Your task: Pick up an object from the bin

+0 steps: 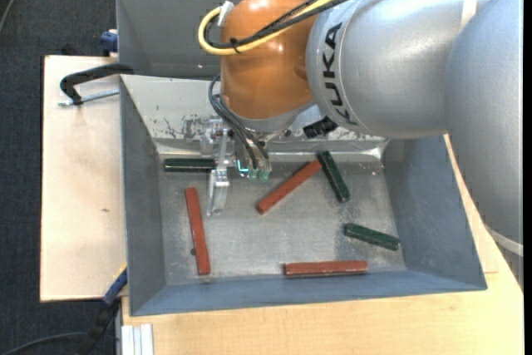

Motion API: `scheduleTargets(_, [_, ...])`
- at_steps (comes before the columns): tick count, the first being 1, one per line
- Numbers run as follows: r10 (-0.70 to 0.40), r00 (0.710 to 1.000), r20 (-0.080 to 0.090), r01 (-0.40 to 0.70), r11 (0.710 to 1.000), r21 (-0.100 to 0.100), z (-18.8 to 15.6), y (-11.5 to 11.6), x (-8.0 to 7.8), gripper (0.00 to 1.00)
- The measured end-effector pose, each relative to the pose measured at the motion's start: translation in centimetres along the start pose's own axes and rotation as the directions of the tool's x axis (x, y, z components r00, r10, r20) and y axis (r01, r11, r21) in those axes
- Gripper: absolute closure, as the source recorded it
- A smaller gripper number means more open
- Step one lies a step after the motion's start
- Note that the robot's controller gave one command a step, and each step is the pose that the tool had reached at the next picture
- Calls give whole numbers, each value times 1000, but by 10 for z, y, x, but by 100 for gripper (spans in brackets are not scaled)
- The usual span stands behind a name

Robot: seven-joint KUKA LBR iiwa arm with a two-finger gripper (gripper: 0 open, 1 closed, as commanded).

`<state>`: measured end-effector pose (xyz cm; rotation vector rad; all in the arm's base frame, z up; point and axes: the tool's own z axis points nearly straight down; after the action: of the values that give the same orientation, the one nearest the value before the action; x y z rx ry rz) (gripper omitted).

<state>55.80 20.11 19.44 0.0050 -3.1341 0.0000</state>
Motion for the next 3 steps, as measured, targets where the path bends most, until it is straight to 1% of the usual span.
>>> scheduleTargets(1, [-645, 764, 3, 645, 764, 3, 90, 12, -8, 0])
scheduleTargets(2, [-720, 694, 11, 720, 694, 7, 124, 1, -38, 0])
scheduleTargets(3, [-804, 594, 13, 804, 594, 8, 122, 18, -47, 0])
